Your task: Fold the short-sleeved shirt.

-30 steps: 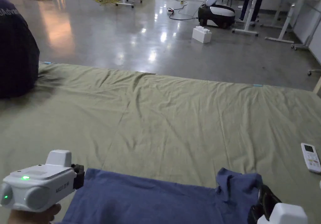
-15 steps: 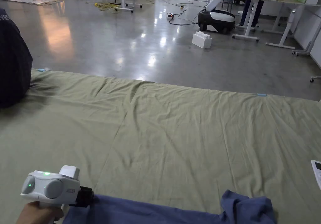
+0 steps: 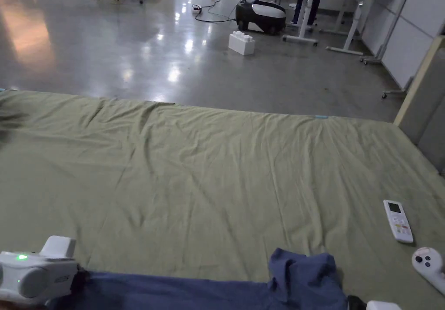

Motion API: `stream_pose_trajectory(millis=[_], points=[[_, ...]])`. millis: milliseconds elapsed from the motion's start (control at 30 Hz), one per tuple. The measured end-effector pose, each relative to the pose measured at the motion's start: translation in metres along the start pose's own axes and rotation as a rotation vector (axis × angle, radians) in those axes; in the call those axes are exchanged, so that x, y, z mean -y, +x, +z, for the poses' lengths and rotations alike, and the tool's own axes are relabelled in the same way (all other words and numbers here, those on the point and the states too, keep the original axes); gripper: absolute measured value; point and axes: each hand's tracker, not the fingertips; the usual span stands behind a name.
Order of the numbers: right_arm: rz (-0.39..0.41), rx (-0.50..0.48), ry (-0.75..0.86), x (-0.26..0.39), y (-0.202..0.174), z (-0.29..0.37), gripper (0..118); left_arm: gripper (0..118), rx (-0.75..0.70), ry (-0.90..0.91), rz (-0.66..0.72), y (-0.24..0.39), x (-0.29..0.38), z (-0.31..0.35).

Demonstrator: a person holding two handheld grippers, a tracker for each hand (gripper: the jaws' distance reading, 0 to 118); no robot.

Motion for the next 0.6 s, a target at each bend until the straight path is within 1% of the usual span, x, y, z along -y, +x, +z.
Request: stream_pose_trajectory(millis=[33,67,100,133,167,200,233,300,367,433,467,500,533,567,600], points=[[0.02,-0.008,-0.039,-0.009,0.004,-0.013,13,5,0.002,0.014,0.006,-0.001,-0.002,0.006],[-0.014,-0.036,-0.11,-0.013,0.009,-0.029,18,5,0.0,0.027,0.011,-0.002,-0.003,0.012],[0.013,-0.031,-0.165,-0.02,0.012,-0.044,18,5,0.01,0.037,0.015,-0.003,-0.004,0.017],[0.008,-0.078,-0.275,-0.023,0.017,-0.064,36,5,0.007,0.055,0.016,-0.002,-0.004,0.023],[-0.01,-0.091,-0.302,-0.026,0.021,-0.081,52,5,0.007,0.066,0.019,0.002,-0.001,0.034],[0.0,-0.097,-0.345,-0.027,0.022,-0.096,62,5,0.012,0.079,0.02,0.003,-0.001,0.039],[0.021,-0.104,-0.405,-0.028,0.022,-0.112,61,5,0.013,0.093,0.024,0.003,-0.001,0.045],[0.032,-0.089,-0.451,-0.028,0.024,-0.138,62,5,0.01,0.111,0.026,0.006,0.002,0.056],[0.004,-0.097,-0.492,-0.028,0.024,-0.159,62,5,0.008,0.127,0.017,0.007,0.003,0.064],[-0.02,-0.131,-0.554,-0.022,0.025,-0.176,62,5,-0.001,0.134,0.01,0.01,0.006,0.071],[-0.018,-0.137,-0.578,-0.02,0.023,-0.183,60,5,-0.002,0.135,0.01,0.009,0.007,0.07],[-0.014,-0.148,-0.606,-0.017,0.021,-0.188,45,5,-0.004,0.134,0.011,0.01,0.007,0.072],[-0.016,-0.153,-0.628,-0.015,0.019,-0.189,35,5,-0.006,0.132,0.012,0.011,0.008,0.074],[-0.002,-0.122,-0.594,-0.015,0.017,-0.184,34,5,-0.007,0.131,0.016,0.009,0.009,0.071],[0.011,-0.125,-0.59,-0.016,0.014,-0.182,26,5,-0.007,0.131,0.019,0.009,0.009,0.072]])
